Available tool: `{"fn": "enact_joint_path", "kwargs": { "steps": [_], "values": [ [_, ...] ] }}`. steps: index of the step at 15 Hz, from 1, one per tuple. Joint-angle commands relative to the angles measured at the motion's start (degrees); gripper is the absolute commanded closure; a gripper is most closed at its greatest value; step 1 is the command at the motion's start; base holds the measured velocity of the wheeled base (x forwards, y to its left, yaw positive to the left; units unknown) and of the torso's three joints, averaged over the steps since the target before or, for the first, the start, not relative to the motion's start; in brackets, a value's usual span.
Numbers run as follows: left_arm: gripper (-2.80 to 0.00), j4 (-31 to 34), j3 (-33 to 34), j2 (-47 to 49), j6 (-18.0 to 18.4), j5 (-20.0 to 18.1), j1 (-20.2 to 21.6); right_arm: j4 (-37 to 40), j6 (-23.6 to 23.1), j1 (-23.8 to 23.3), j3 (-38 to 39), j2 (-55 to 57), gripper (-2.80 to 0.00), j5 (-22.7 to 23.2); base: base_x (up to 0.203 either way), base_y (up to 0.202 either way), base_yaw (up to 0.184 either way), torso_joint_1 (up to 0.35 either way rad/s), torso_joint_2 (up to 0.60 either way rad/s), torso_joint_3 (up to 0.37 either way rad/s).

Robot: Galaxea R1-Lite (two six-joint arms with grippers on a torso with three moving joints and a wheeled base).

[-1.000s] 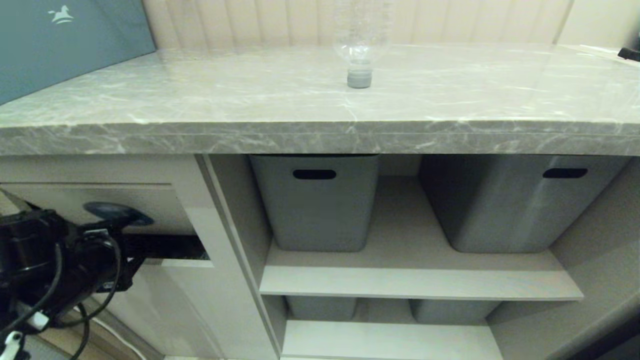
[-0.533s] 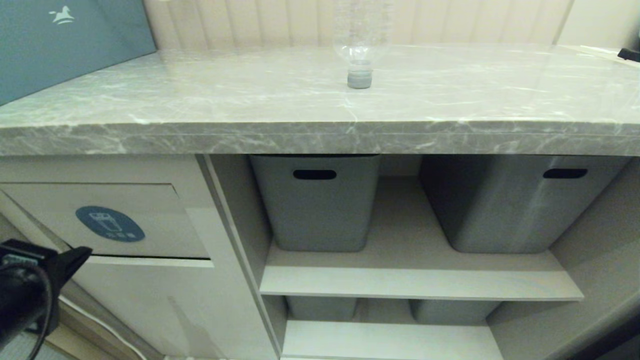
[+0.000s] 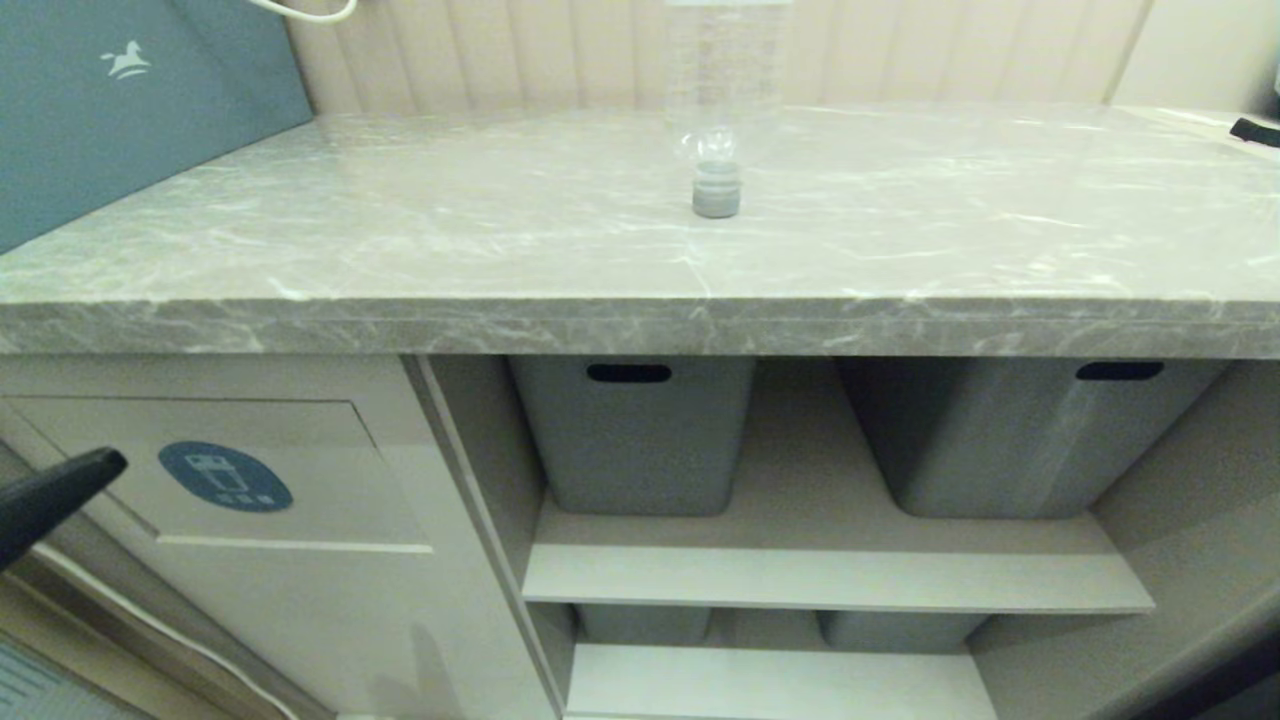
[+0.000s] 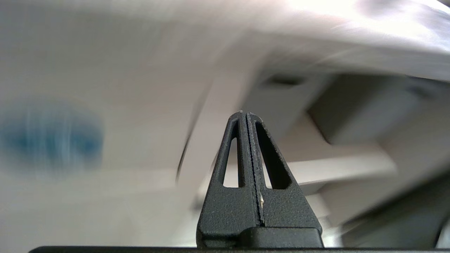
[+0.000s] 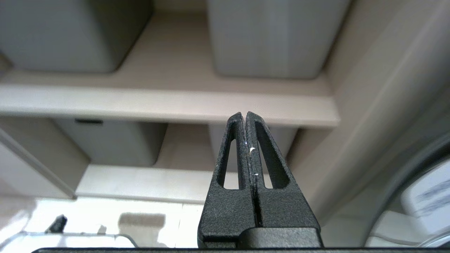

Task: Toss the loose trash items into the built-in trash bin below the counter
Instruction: Pick up the garbage

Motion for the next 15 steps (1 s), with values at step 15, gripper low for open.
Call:
{"fn": "enact_joint_path", "kwargs": {
  "steps": [15],
  "values": [
    [0.0,-4.1,-31.2,41.6,20.3,-4.6,-30.6,-0.1,0.5,0.0,0.0,0.0,0.0,-0.1,0.0,0.0,0.0,0.181,-0.46,-0.26]
  ]
}}
